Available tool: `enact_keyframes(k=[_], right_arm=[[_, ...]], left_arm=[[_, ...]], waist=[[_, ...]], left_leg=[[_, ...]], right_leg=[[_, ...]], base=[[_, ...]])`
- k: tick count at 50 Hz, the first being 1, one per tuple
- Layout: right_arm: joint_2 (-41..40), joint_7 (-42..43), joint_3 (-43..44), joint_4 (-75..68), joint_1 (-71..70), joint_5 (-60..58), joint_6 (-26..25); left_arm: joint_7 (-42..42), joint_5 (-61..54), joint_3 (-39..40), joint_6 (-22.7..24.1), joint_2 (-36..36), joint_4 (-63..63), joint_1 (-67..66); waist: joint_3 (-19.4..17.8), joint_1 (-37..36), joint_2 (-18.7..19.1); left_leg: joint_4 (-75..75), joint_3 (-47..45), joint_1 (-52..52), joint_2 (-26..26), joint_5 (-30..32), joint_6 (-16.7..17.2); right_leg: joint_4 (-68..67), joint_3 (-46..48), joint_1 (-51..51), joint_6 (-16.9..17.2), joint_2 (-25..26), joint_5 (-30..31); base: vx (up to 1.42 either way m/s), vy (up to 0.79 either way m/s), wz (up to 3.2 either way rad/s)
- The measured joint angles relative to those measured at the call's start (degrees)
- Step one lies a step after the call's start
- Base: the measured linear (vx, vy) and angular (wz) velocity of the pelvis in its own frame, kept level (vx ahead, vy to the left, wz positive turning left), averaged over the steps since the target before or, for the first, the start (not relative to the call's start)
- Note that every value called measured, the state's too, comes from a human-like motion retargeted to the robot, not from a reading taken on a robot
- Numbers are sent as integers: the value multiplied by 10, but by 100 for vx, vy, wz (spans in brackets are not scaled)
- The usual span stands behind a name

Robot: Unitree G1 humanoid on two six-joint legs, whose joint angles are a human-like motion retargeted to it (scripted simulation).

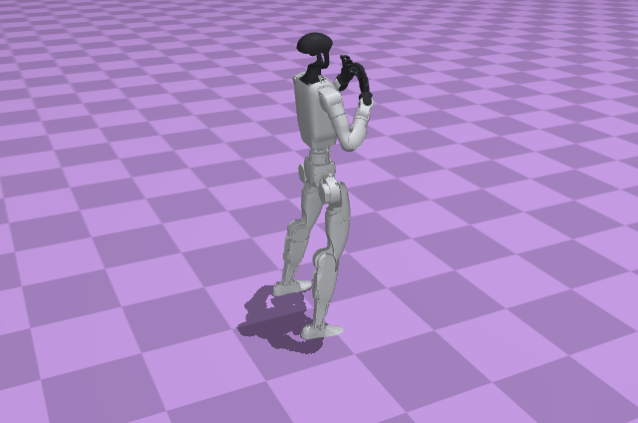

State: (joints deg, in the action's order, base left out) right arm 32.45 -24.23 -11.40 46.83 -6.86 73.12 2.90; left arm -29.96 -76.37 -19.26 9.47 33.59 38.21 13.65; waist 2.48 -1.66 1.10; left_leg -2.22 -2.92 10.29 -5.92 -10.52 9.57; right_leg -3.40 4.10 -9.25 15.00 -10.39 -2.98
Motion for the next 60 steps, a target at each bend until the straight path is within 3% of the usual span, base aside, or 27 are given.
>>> enact_keyframes(k=[15,24,35,45,55,60], right_arm=[[-10,7,-2,21,10,38,22],[-14,-15,7,26,48,12,0],[-25,11,20,45,33,129,34],[36,-11,47,44,40,-45,-5],[-1,-1,36,45,55,97,18],[9,-10,40,32,59,64,10]], left_arm=[[-10,-94,13,29,-2,44,-5],[-1,26,28,8,27,26,-44],[10,-96,21,41,1,57,14],[23,104,28,0,99,13,-20],[46,27,29,40,50,40,6],[10,-21,48,26,54,34,-25]], waist=[[17,0,3],[-1,-4,1],[9,-14,-5],[0,-13,-10],[12,-29,-9],[0,-23,-14]], left_leg=[[-1,-5,-5,-7,-2,6],[0,-4,1,-2,-2,-1],[-1,-3,0,-2,-3,1],[-1,-4,3,-2,-3,-3],[-4,-7,0,-9,-4,4],[-2,-5,5,-5,-5,1]], right_leg=[[3,-4,7,0,8,4],[1,-3,2,0,2,0],[1,-2,2,0,3,0],[-1,-2,-1,0,2,-3],[1,-4,2,0,10,1],[0,-3,-3,0,5,-2]], base=[[0,0,0],[0,0,0],[0,0,0],[0,0,0],[0,0,0],[0,0,0]])
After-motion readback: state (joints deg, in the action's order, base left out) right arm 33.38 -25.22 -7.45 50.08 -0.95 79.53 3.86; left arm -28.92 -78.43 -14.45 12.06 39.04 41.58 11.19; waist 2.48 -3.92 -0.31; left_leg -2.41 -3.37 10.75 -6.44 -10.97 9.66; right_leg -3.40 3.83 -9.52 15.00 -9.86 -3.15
